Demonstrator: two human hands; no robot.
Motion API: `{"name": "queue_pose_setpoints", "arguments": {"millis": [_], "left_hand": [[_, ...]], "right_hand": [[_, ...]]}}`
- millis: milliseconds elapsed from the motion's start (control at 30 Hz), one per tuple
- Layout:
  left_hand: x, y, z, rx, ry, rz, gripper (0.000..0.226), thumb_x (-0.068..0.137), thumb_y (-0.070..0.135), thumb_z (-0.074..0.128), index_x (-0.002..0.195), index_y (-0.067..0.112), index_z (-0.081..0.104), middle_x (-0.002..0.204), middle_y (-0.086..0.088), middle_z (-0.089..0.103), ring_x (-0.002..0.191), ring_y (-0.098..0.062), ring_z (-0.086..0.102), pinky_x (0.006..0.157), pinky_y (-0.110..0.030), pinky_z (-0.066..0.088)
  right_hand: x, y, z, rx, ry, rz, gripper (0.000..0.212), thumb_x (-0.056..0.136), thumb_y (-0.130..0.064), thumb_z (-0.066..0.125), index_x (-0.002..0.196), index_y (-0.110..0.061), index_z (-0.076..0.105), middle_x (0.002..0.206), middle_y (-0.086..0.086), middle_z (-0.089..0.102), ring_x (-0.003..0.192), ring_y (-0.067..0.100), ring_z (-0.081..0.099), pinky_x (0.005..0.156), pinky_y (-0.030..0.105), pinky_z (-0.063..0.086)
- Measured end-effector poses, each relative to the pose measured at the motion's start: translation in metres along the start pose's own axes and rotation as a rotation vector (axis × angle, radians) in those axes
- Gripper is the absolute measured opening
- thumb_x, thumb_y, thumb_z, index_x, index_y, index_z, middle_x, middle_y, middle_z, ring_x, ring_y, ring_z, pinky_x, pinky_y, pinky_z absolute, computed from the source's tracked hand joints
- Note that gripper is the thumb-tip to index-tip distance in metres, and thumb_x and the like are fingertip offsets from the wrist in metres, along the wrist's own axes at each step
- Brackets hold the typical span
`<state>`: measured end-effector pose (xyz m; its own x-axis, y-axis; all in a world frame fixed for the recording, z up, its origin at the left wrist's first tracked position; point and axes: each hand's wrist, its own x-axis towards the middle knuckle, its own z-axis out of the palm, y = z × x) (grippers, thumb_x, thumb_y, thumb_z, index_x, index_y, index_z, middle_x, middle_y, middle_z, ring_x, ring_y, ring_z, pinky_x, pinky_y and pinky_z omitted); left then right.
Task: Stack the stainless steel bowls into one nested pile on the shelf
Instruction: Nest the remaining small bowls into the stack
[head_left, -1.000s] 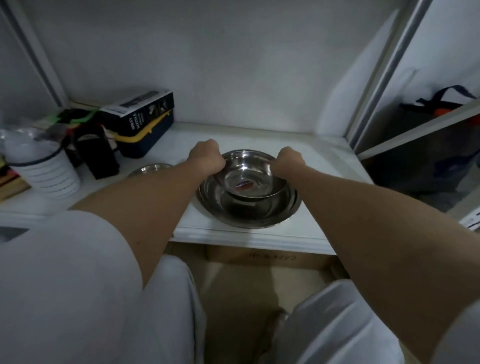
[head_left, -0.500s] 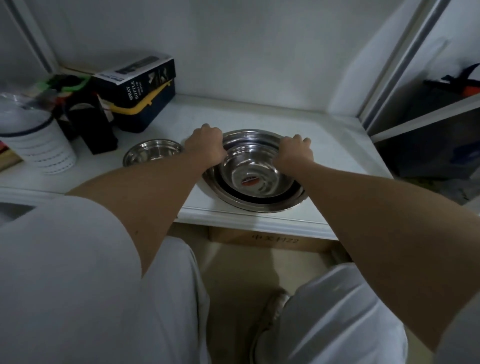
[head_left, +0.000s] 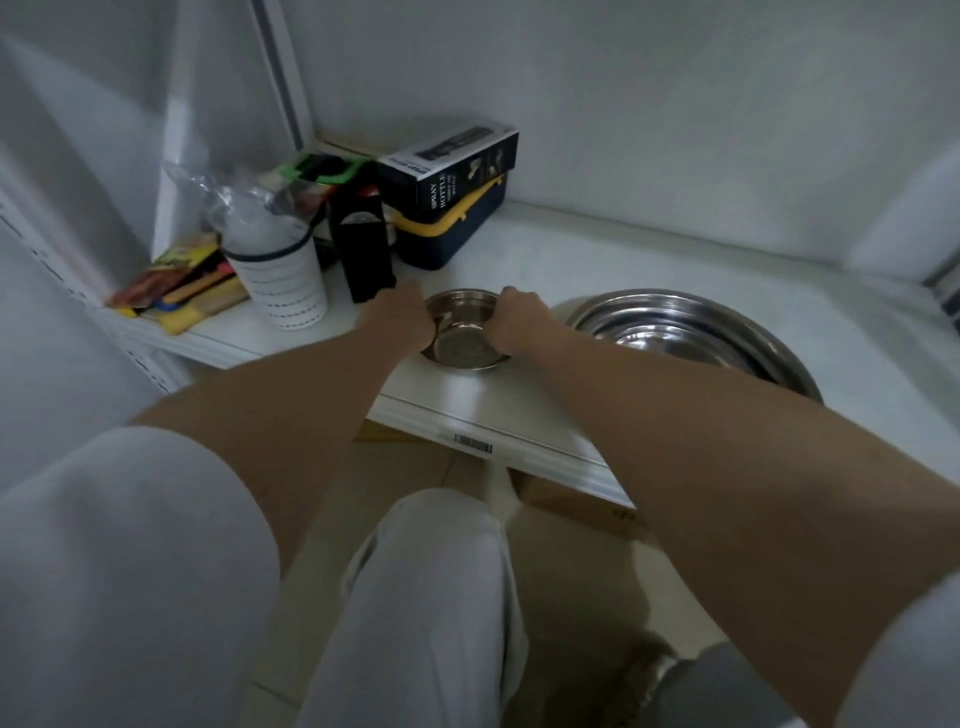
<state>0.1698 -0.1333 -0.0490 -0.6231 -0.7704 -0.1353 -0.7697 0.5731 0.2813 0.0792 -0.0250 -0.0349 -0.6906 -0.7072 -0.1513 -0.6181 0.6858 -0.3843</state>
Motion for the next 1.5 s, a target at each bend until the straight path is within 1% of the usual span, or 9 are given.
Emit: {"name": "queue_pose_setpoints", "arguments": {"millis": [167, 367, 467, 667, 900, 1000, 1200, 1333, 1500], "left_hand": [[0.003, 0.004, -0.001, 0.064, 0.113, 0.093, 0.028, 0.093, 0.009, 0.048, 0.118, 0.001, 0.057, 0.117, -0.019, 0.063, 0.110, -0.037, 0.060, 0.079, -0.038, 0.046], [-0.003, 0.038, -0.036, -0.025, 0.258, 0.141, 0.029, 0.092, 0.015, 0.049, 0.117, 0.005, 0.060, 0.114, -0.019, 0.064, 0.108, -0.038, 0.061, 0.087, -0.044, 0.052], [-0.015, 0.067, -0.044, -0.054, 0.284, 0.208, 0.030, 0.091, 0.013, 0.050, 0.118, 0.006, 0.061, 0.112, -0.017, 0.065, 0.105, -0.034, 0.063, 0.082, -0.041, 0.051], [-0.046, 0.132, -0.026, -0.121, 0.185, 0.337, 0.020, 0.089, 0.010, 0.050, 0.101, 0.000, 0.063, 0.103, -0.019, 0.066, 0.091, -0.033, 0.063, 0.068, -0.035, 0.046], [-0.076, 0.204, 0.021, -0.039, 0.015, 0.485, 0.006, 0.085, 0.002, 0.052, 0.083, 0.004, 0.057, 0.092, -0.017, 0.062, 0.074, -0.028, 0.053, 0.064, -0.030, 0.043], [-0.076, 0.203, 0.035, 0.024, 0.008, 0.522, 0.016, 0.085, 0.002, 0.052, 0.093, -0.001, 0.065, 0.092, -0.018, 0.065, 0.076, -0.030, 0.061, 0.062, -0.031, 0.046], [-0.066, 0.188, 0.047, 0.133, 0.002, 0.483, 0.026, 0.085, 0.008, 0.055, 0.107, -0.001, 0.068, 0.111, -0.020, 0.066, 0.100, -0.035, 0.065, 0.082, -0.037, 0.053], [-0.065, 0.187, 0.050, 0.226, 0.065, 0.466, 0.034, 0.087, 0.013, 0.058, 0.119, 0.004, 0.063, 0.123, -0.017, 0.055, 0.108, -0.033, 0.060, 0.082, -0.036, 0.050], [-0.064, 0.184, 0.047, 0.146, 0.051, 0.446, 0.044, 0.089, 0.019, 0.057, 0.131, 0.006, 0.050, 0.127, -0.017, 0.048, 0.114, -0.035, 0.055, 0.085, -0.040, 0.048]], "right_hand": [[0.010, -0.003, 0.005, 0.058, 0.015, 0.056, 0.041, 0.091, -0.018, 0.048, 0.128, -0.001, 0.049, 0.127, 0.020, 0.054, 0.114, 0.034, 0.056, 0.088, 0.035, 0.046], [0.001, 0.005, -0.045, 0.161, 0.177, 0.050, 0.032, 0.090, -0.016, 0.049, 0.120, -0.005, 0.054, 0.110, 0.014, 0.056, 0.093, 0.025, 0.056, 0.074, 0.031, 0.046], [-0.015, 0.023, -0.069, 0.127, 0.218, 0.079, 0.038, 0.090, -0.018, 0.049, 0.125, -0.004, 0.051, 0.119, 0.017, 0.055, 0.108, 0.032, 0.055, 0.082, 0.035, 0.046], [-0.060, 0.088, -0.105, 0.095, 0.274, 0.192, 0.038, 0.091, -0.017, 0.048, 0.126, -0.003, 0.050, 0.129, 0.019, 0.053, 0.118, 0.035, 0.053, 0.087, 0.034, 0.043], [-0.102, 0.177, -0.108, 0.054, 0.212, 0.363, 0.027, 0.087, -0.011, 0.052, 0.112, -0.002, 0.057, 0.115, 0.017, 0.061, 0.096, 0.031, 0.059, 0.072, 0.030, 0.043], [-0.104, 0.189, -0.094, 0.047, 0.172, 0.353, 0.032, 0.087, -0.011, 0.051, 0.118, -0.002, 0.056, 0.114, 0.016, 0.061, 0.097, 0.030, 0.060, 0.074, 0.029, 0.045], [-0.088, 0.187, -0.076, -0.013, 0.166, 0.294, 0.033, 0.088, -0.019, 0.054, 0.117, -0.005, 0.060, 0.121, 0.017, 0.061, 0.101, 0.030, 0.059, 0.076, 0.031, 0.045], [-0.086, 0.186, -0.070, -0.095, 0.118, 0.317, 0.043, 0.089, -0.022, 0.054, 0.129, -0.008, 0.052, 0.140, 0.021, 0.036, 0.125, 0.039, 0.044, 0.099, 0.044, 0.043], [-0.092, 0.187, -0.075, -0.074, 0.156, 0.306, 0.045, 0.087, -0.023, 0.053, 0.130, -0.013, 0.051, 0.134, 0.017, 0.039, 0.124, 0.037, 0.044, 0.097, 0.047, 0.046]]}}
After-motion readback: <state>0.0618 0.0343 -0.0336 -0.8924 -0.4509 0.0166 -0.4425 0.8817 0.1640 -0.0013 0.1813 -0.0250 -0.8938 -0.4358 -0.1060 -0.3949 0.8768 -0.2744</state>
